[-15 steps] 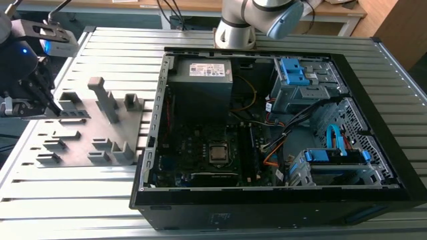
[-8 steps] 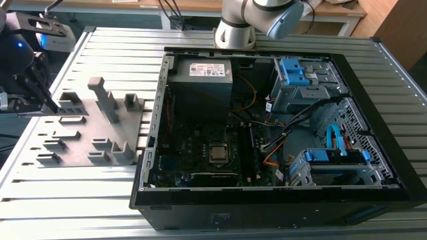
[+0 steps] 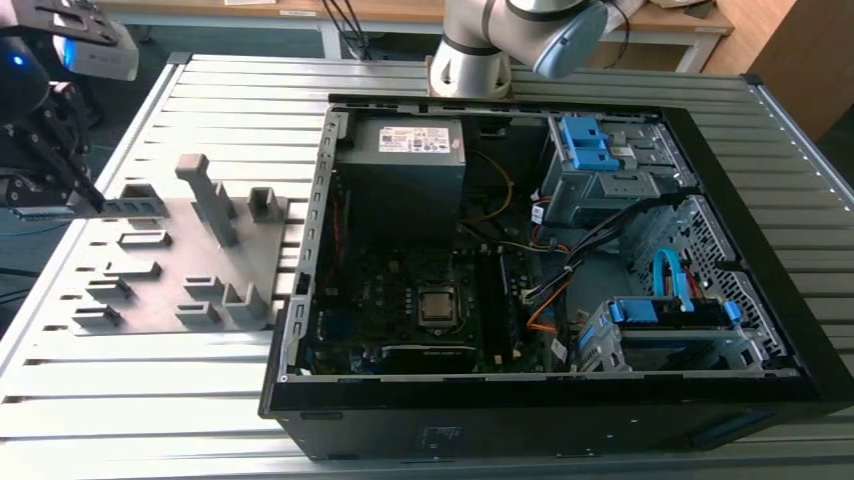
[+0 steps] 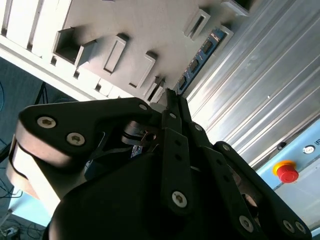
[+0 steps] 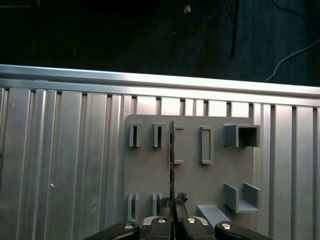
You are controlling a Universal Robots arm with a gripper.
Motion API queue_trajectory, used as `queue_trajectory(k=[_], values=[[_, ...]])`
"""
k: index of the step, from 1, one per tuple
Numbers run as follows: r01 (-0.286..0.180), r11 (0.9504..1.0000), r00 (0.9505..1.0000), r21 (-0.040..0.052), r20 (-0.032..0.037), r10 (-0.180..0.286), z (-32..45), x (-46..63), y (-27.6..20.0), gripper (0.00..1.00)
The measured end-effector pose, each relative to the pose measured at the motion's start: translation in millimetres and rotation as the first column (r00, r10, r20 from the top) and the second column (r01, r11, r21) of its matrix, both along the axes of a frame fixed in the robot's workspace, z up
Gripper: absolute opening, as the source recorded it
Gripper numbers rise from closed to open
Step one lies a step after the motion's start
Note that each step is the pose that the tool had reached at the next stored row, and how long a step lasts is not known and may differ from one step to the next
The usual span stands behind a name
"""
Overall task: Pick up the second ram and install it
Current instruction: 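Pick up the second ram and move it above second insertion slot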
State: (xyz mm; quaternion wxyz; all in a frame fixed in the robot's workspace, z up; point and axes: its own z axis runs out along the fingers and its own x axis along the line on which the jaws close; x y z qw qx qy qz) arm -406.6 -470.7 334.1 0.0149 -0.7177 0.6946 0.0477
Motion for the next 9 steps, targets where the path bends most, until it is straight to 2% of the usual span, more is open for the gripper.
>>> queue_trajectory(k=[9], values=[[0.0, 1.0, 1.0, 0.0, 0.0, 0.0, 20.2, 0.0, 0.0, 0.14]])
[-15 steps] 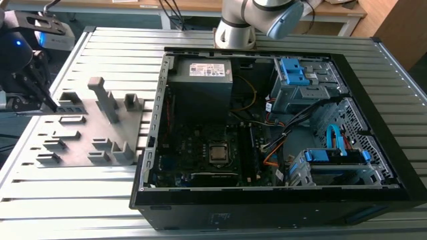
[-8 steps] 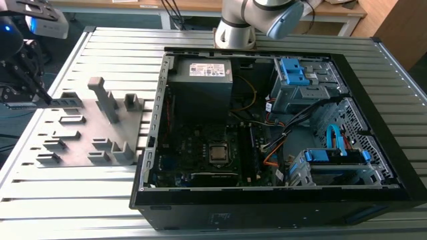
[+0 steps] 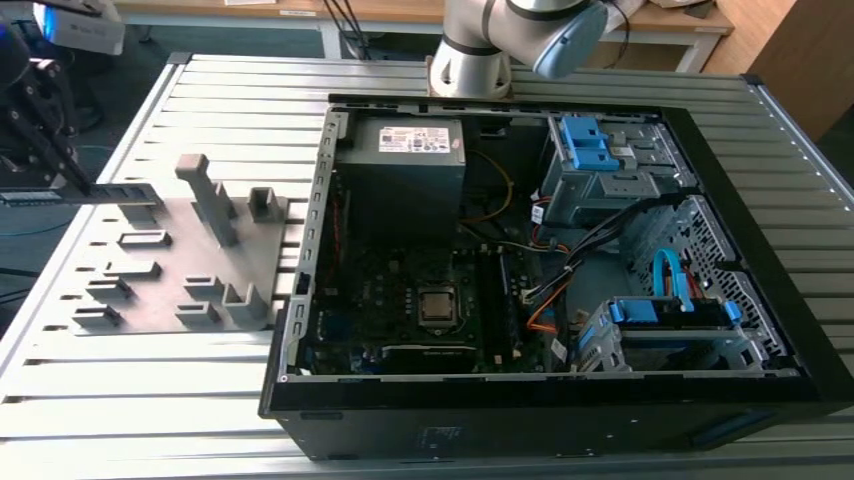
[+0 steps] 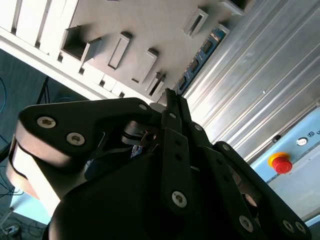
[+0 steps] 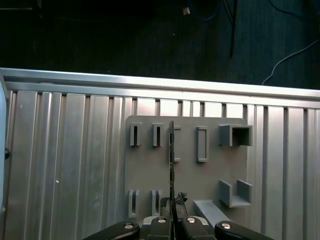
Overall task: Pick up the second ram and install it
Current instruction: 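Pick up the second ram and move it above second insertion slot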
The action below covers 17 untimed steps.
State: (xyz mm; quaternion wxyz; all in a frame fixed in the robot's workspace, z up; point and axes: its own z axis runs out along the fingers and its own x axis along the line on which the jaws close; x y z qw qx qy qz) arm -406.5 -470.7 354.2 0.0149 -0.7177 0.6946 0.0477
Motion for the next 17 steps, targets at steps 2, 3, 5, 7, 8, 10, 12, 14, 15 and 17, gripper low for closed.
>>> queue_trajectory(k=[2, 3, 5, 7, 8, 10, 12, 14, 15, 17], values=[[0.0, 1.0, 1.0, 0.0, -0.0001, 0.0, 4.4, 0.0, 0.0, 0.14], [0.0, 1.0, 1.0, 0.0, 0.0, 0.0, 6.7, 0.0, 0.0, 0.14], [0.0, 1.0, 1.0, 0.0, 0.0, 0.0, 11.1, 0.0, 0.0, 0.14], [0.0, 1.0, 1.0, 0.0, 0.0, 0.0, 14.1, 0.0, 0.0, 0.14], [0.0, 1.0, 1.0, 0.0001, 0.0001, 0.0, 15.5, 0.0, 0.0, 0.14], [0.0, 1.0, 1.0, 0.0, 0.0, 0.0, 17.8, 0.1, 0.1, 0.14], [0.0, 1.0, 1.0, -0.0001, -0.0001, 0.0, 20.8, 0.1, 0.2, 0.13], [0.0, 1.0, 1.0, 0.0, 0.0001, 0.0, 25.1, 0.0, 0.2, 0.13], [0.0, 1.0, 1.0, 0.0, 0.0001, 0.0, 27.5, 0.0, 0.2, 0.13], [0.0, 1.0, 1.0, -0.0001, 0.0, 0.0, 32.0, 0.0, 0.2, 0.13]])
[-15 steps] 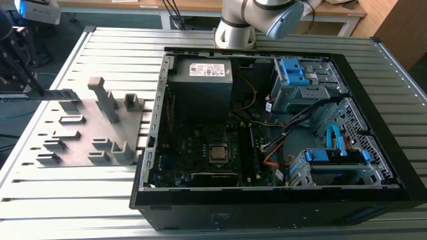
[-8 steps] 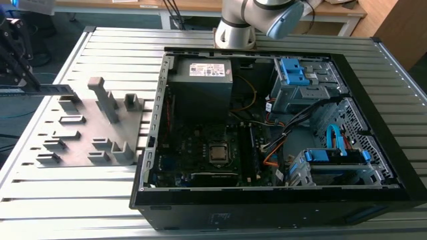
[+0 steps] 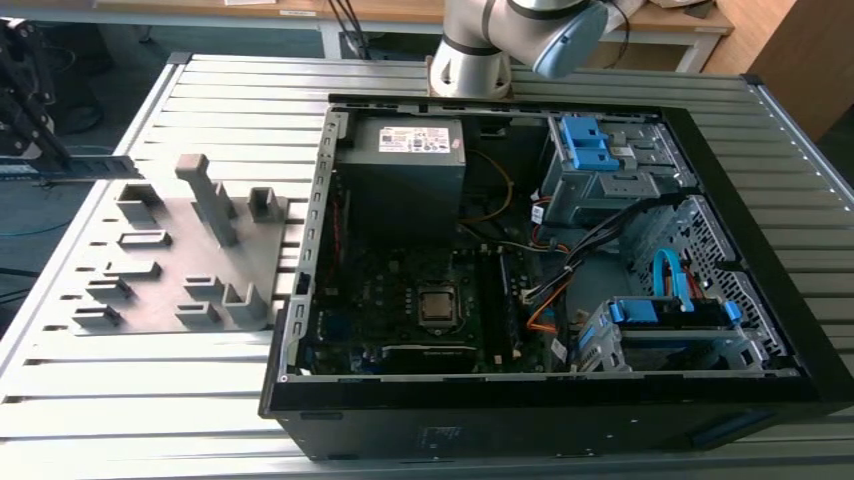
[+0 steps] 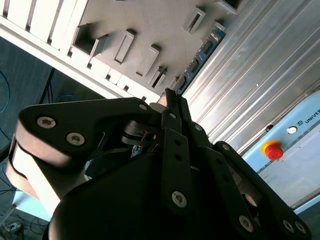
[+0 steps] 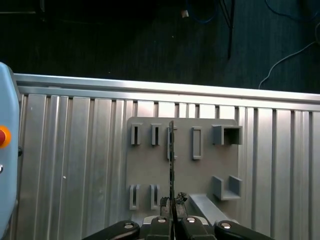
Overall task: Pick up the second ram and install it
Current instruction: 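Pick up the second ram and move it above second insertion slot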
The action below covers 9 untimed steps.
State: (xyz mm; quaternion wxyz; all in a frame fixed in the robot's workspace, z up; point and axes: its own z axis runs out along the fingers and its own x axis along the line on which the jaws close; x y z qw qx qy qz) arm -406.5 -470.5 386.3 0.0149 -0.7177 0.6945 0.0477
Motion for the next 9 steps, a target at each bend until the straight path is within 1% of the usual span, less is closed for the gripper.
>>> queue_trajectory(k=[5, 9], values=[[0.0, 1.0, 1.0, 0.0, 0.0, 0.0, 14.2, 0.0, 0.0, 0.13], [0.0, 1.0, 1.0, 0.0, 0.0001, 0.0, 27.4, 0.0, 0.0, 0.13]])
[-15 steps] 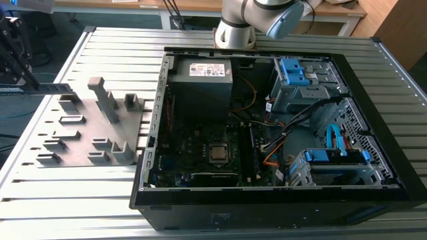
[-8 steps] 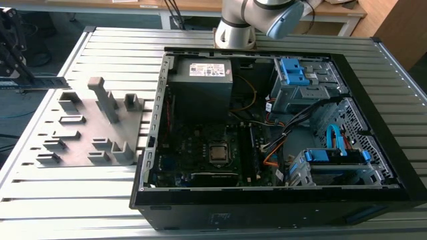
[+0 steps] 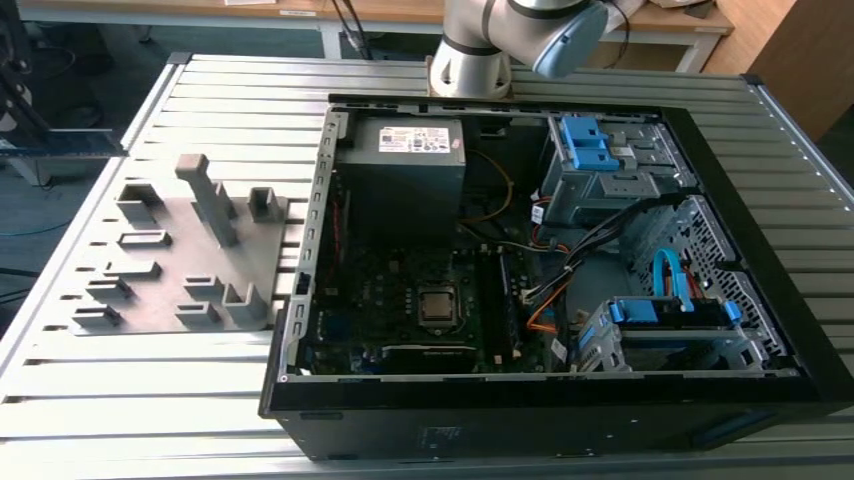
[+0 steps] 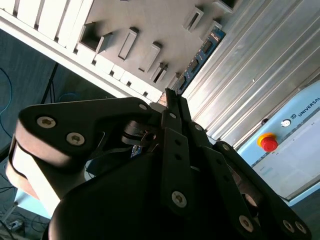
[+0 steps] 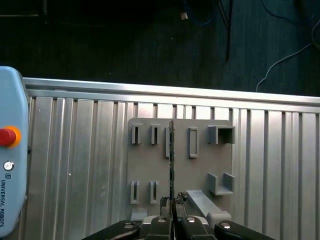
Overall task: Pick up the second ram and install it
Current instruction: 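Pick up the second ram and move it above second insertion slot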
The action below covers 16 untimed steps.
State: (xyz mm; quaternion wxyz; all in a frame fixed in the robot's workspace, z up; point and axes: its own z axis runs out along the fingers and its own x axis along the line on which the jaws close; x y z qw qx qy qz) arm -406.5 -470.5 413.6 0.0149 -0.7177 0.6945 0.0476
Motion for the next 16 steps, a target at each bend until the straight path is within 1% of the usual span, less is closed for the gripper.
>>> queue_trajectory(k=[7, 10, 11, 16], values=[[0.0, 1.0, 1.0, 0.0, -0.0001, 0.0, 23.6, 0.0, 0.0, 0.13], [0.0, 1.0, 1.0, 0.0001, 0.0, 0.0, 31.1, 0.0, 0.0, 0.13], [0.0, 1.0, 1.0, 0.0, -0.0001, 0.0, 32.2, 0.0, 0.0, 0.13], [0.0, 1.0, 1.0, 0.0, -0.0001, 0.0, 32.5, 0.0, 0.0, 0.13]])
